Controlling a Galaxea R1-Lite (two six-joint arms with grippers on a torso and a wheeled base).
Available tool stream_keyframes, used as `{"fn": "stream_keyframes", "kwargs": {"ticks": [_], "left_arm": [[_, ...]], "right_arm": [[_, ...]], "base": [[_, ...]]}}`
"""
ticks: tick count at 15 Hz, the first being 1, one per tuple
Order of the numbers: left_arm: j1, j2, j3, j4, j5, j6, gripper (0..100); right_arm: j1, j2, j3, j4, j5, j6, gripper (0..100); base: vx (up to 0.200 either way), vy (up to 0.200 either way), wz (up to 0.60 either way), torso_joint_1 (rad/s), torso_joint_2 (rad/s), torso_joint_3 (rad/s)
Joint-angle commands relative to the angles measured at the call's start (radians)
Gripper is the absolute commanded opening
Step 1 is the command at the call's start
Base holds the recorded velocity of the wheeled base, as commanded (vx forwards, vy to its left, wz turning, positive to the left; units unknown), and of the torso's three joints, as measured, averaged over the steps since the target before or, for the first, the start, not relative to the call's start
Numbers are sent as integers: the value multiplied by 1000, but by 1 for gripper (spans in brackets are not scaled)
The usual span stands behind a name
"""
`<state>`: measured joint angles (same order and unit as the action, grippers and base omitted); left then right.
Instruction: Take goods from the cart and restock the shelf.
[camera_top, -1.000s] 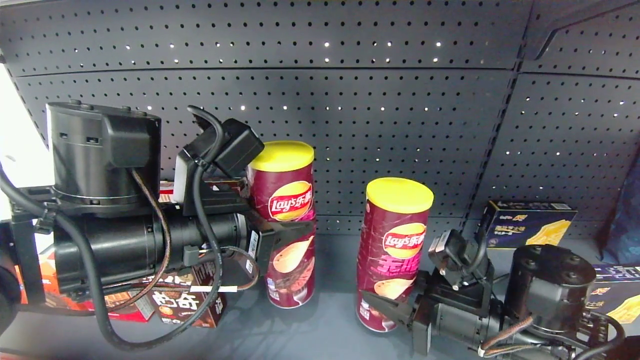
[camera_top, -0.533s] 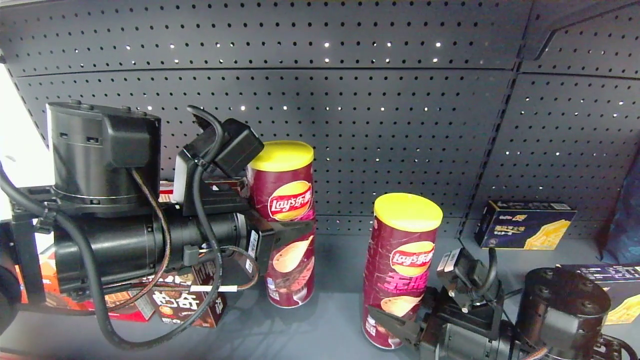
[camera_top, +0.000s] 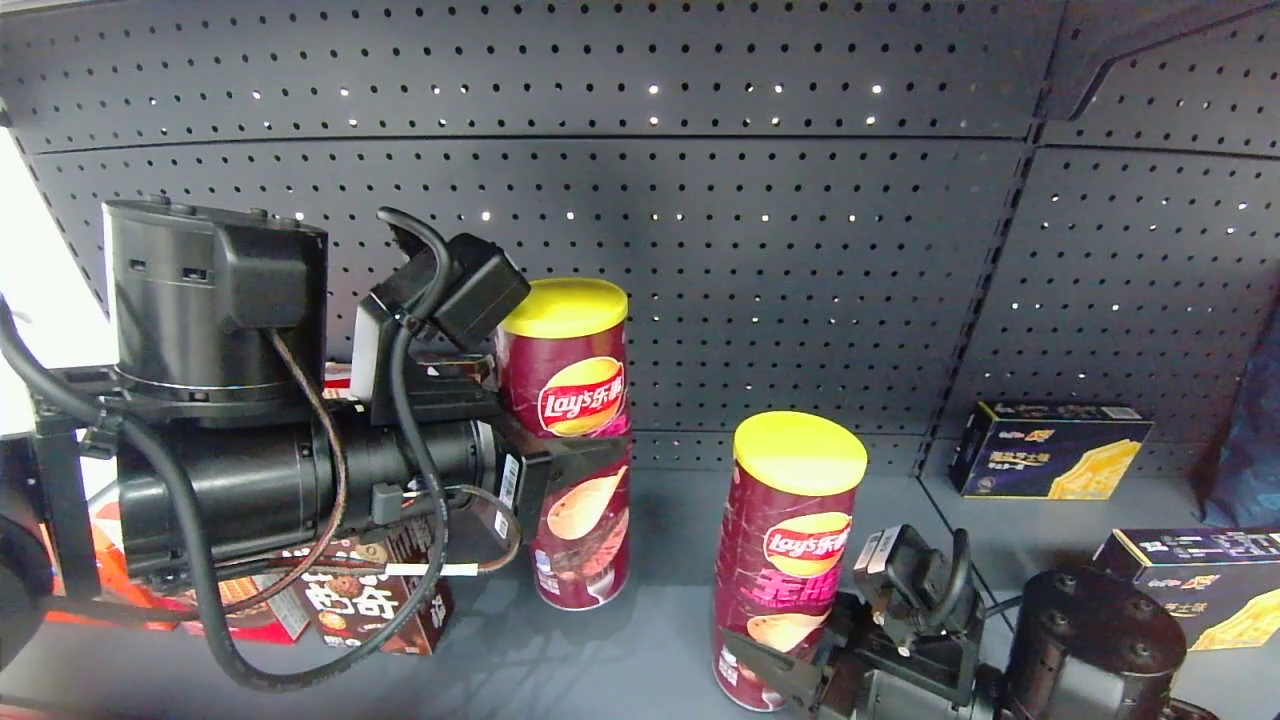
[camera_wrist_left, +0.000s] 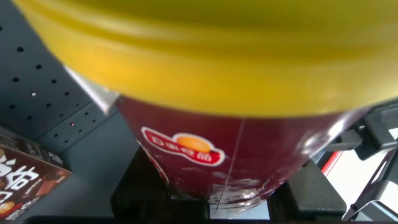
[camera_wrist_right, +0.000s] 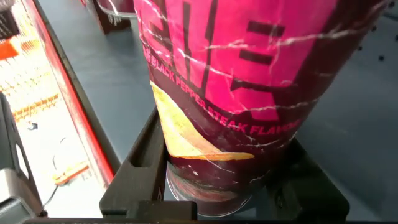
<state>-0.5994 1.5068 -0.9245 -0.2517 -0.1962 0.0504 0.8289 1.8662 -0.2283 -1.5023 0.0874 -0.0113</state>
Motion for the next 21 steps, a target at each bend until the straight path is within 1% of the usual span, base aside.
{"fn": "stream_keyframes", "kwargs": {"ticks": [1, 6, 7, 8, 12, 14, 17, 18, 19, 21], "left_arm": [[0, 7, -5, 0, 0, 0, 0], [0, 7, -5, 0, 0, 0, 0], [0, 7, -5, -1, 0, 0, 0], [0, 7, -4, 0, 0, 0, 0], [0, 7, -4, -1, 0, 0, 0], [-2, 6, -4, -1, 0, 0, 0], [-2, 7, -4, -1, 0, 0, 0], [-2, 7, -5, -3, 0, 0, 0], [-2, 7, -5, -3, 0, 0, 0], [-2, 6, -5, -3, 0, 0, 0]], "right_arm": [[4, 56, 1, -29, 0, -3, 0], [12, 57, 7, -33, -2, -3, 0], [27, 59, 7, -33, -17, -4, 0], [32, 59, 7, -33, -32, -4, 100], [36, 44, 33, -41, -40, -6, 100], [38, 8, 109, -68, -41, -7, 100], [35, -101, 190, -68, -58, -9, 100], [24, -168, 222, -68, -58, -7, 100], [16, -199, 224, -68, -58, -7, 100], [-90, -366, 225, -68, -55, -53, 100]], "base": [[0, 0, 0, 0, 0, 0], [0, 0, 0, 0, 0, 0], [0, 0, 0, 0, 0, 0], [0, 0, 0, 0, 0, 0], [0, 0, 0, 0, 0, 0], [0, 0, 0, 0, 0, 0], [0, 0, 0, 0, 0, 0], [0, 0, 0, 0, 0, 0], [0, 0, 0, 0, 0, 0], [0, 0, 0, 0, 0, 0]]}}
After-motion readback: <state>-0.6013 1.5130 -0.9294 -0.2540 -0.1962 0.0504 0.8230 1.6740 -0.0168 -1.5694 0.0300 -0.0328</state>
